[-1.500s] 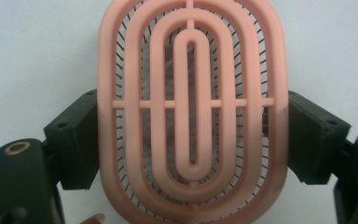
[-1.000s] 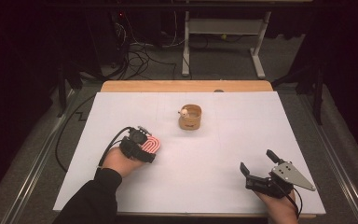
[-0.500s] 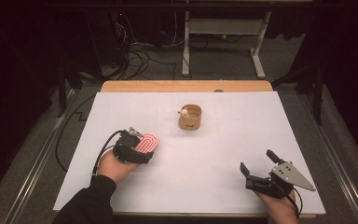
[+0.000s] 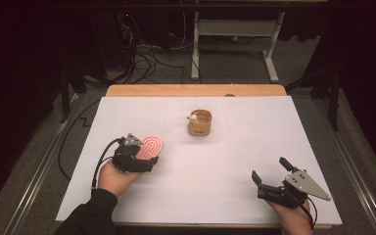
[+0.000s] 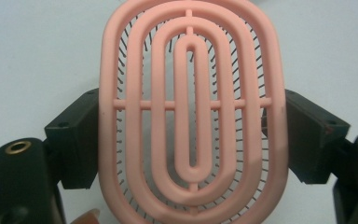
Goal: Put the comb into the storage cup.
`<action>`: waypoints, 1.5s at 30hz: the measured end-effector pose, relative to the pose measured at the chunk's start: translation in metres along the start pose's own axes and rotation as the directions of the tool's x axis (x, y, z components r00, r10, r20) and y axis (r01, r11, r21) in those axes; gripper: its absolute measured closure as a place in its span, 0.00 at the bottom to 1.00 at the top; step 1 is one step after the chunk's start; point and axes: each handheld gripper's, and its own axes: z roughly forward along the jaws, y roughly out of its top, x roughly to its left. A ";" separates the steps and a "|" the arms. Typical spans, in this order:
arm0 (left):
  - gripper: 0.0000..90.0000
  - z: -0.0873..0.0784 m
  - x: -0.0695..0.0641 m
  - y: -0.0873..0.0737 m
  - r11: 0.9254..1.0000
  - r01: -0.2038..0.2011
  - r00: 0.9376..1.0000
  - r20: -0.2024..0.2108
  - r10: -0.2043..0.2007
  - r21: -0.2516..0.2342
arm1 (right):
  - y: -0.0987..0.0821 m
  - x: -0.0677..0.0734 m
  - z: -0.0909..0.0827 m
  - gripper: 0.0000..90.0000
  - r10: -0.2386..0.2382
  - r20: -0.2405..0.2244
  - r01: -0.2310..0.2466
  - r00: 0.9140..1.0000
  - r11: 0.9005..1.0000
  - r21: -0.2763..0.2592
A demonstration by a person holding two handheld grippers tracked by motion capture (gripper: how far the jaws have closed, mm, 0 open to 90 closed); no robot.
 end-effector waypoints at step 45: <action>0.20 -0.047 -0.004 0.000 0.917 0.026 0.998 0.059 -0.003 -0.397 | 0.000 0.001 -0.002 0.00 0.000 0.010 0.000 1.000 1.000 -0.013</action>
